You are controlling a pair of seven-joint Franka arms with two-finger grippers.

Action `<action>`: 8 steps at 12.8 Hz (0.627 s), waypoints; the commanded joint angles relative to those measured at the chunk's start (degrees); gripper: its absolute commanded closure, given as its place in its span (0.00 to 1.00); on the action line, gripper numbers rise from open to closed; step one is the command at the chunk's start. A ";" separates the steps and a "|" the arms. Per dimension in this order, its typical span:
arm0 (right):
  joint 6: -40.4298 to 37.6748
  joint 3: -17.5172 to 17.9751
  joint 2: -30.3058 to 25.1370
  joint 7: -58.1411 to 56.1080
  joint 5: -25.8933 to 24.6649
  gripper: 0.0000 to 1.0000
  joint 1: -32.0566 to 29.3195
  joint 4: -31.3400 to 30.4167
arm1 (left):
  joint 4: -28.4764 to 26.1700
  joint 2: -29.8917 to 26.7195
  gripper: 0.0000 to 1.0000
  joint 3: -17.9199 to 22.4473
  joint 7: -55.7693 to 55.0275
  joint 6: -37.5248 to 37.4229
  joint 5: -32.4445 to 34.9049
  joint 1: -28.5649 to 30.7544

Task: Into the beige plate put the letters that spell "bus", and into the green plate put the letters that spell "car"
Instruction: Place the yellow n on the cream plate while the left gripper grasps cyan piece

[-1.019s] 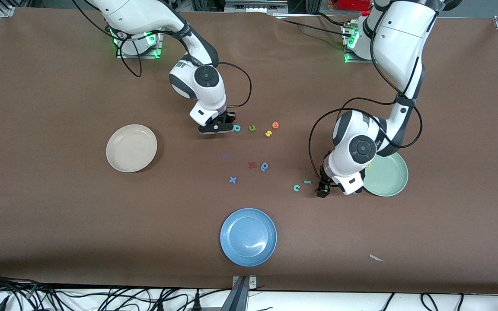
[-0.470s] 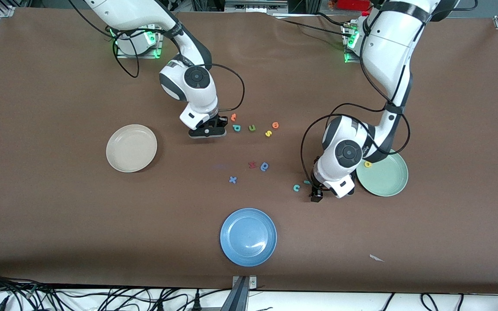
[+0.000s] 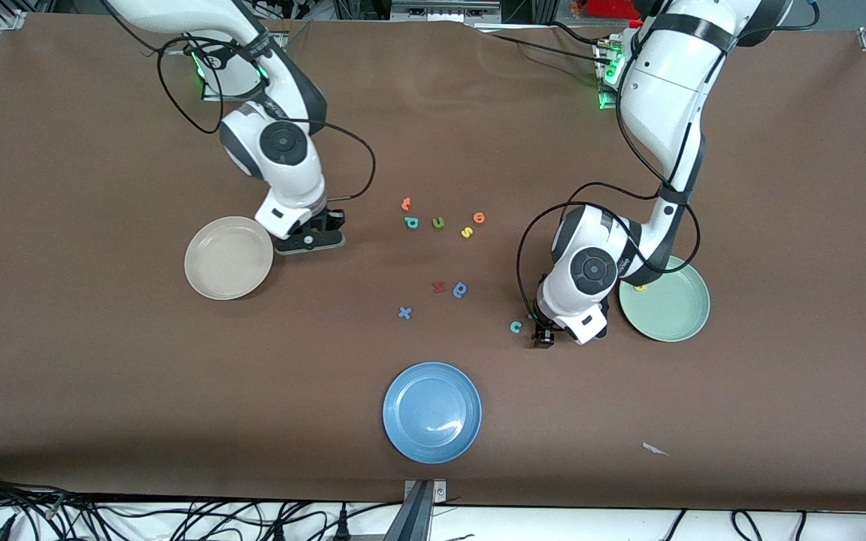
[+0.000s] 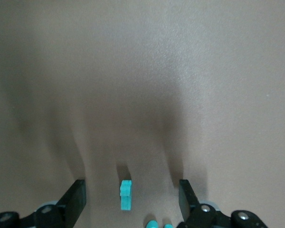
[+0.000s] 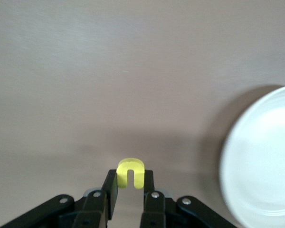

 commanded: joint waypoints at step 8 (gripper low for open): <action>-4.05 0.84 -4.97 -28.50 2.98 0.29 -16.55 -4.01 | 1.84 1.13 0.52 0.76 -1.94 -1.19 2.79 -0.92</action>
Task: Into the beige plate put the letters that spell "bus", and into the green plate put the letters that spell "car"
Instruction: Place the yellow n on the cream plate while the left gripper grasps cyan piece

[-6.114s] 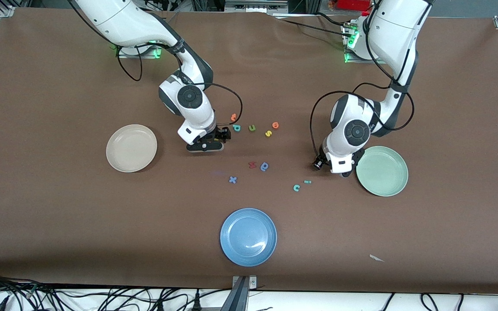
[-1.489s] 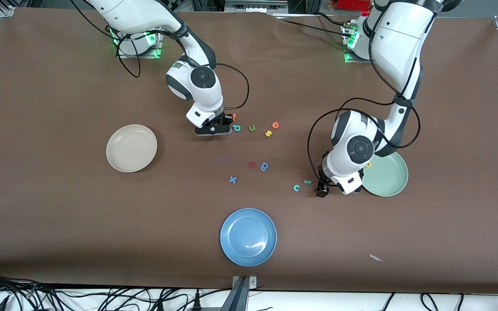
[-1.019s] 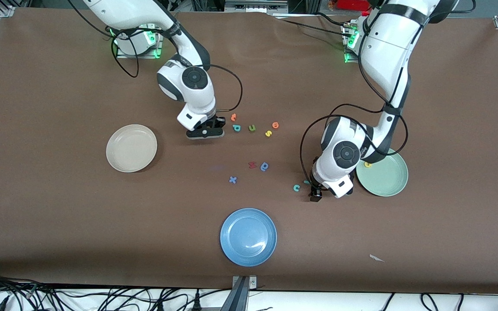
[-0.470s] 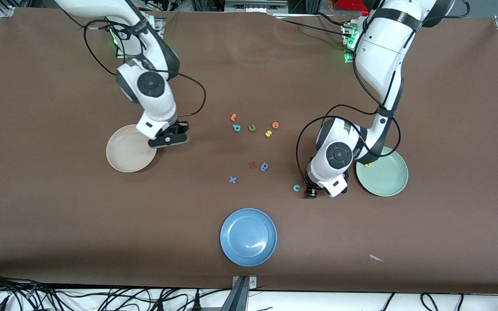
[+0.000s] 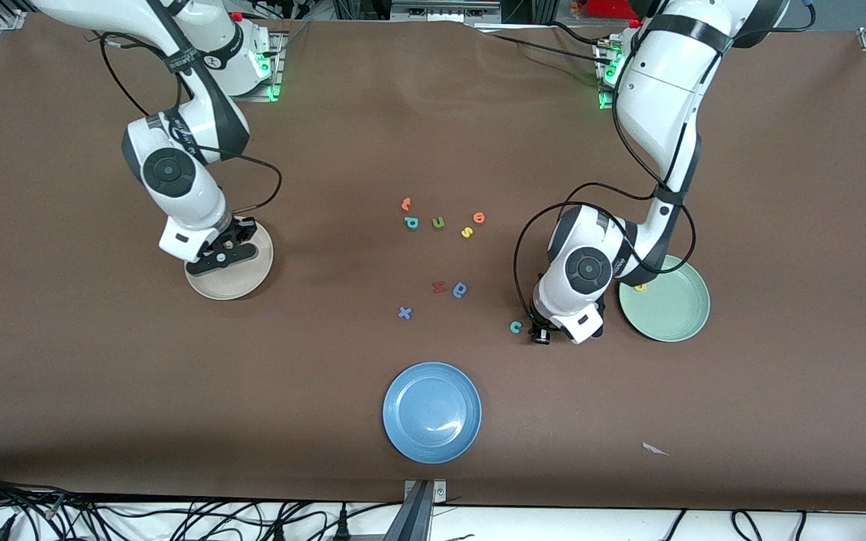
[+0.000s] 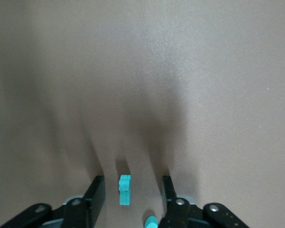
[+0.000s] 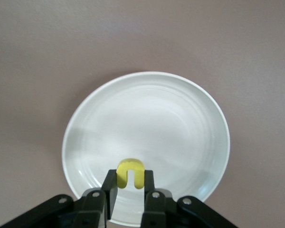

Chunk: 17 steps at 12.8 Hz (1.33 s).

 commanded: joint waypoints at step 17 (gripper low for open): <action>5.81 0.41 8.25 30.33 15.19 0.14 23.44 7.38 | 0.43 -12.39 1.00 -1.63 37.21 -21.64 -0.03 13.52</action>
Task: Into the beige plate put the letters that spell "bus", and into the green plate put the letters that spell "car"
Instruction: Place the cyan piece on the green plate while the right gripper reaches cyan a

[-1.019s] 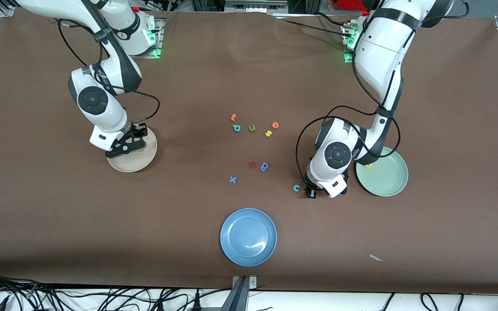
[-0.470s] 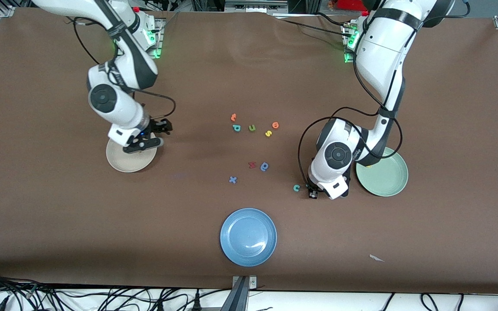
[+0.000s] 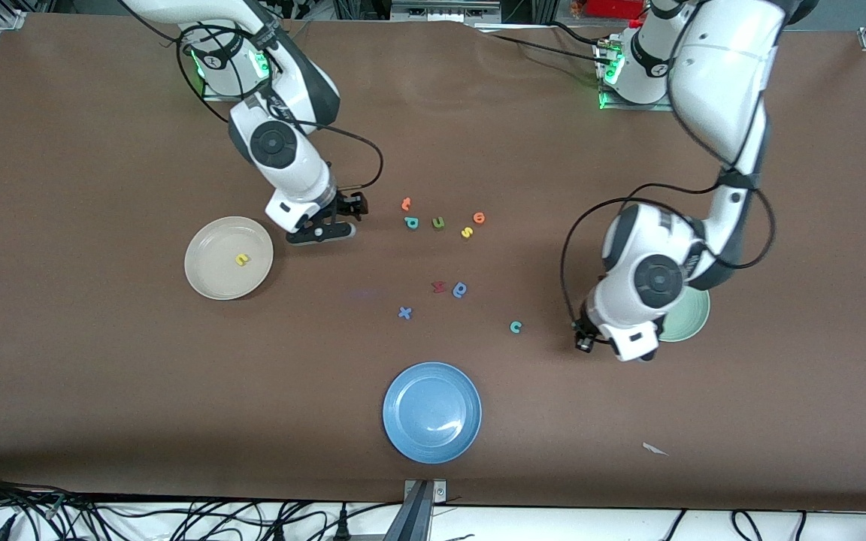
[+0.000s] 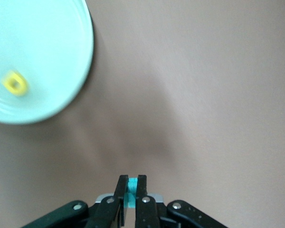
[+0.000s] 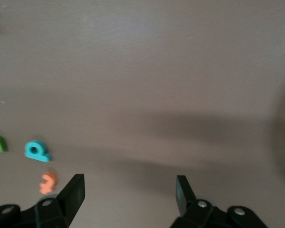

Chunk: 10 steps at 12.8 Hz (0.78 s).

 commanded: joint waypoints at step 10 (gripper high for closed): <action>0.50 -3.01 14.16 25.54 -13.04 0.14 12.76 14.34 | -12.66 -5.85 1.00 -0.93 38.42 -8.12 1.29 17.44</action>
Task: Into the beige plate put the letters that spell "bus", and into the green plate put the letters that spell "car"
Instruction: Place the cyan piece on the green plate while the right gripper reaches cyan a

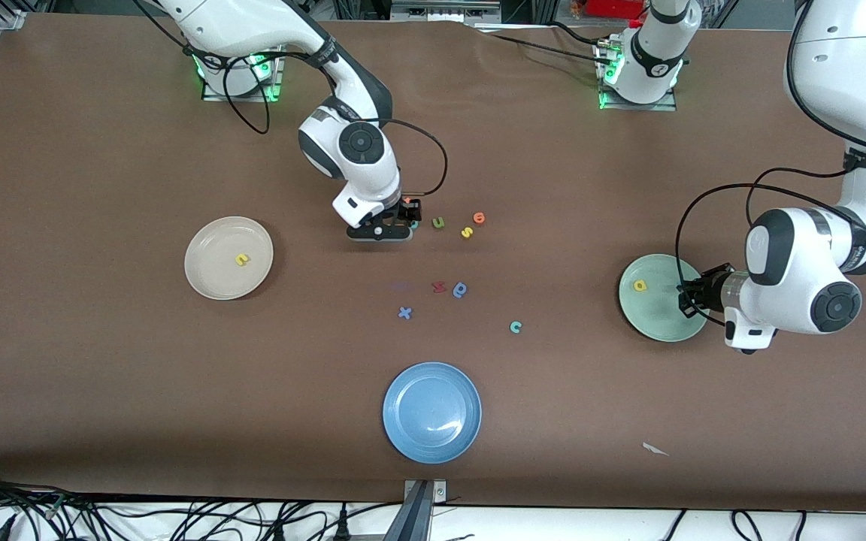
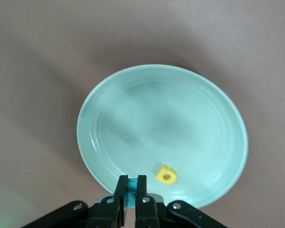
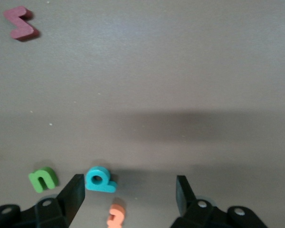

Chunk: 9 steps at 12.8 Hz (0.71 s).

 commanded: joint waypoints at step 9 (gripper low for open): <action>-0.25 -1.93 6.89 9.78 -6.92 0.17 5.13 6.23 | -6.13 -3.46 0.00 -1.00 1.35 6.09 0.43 0.36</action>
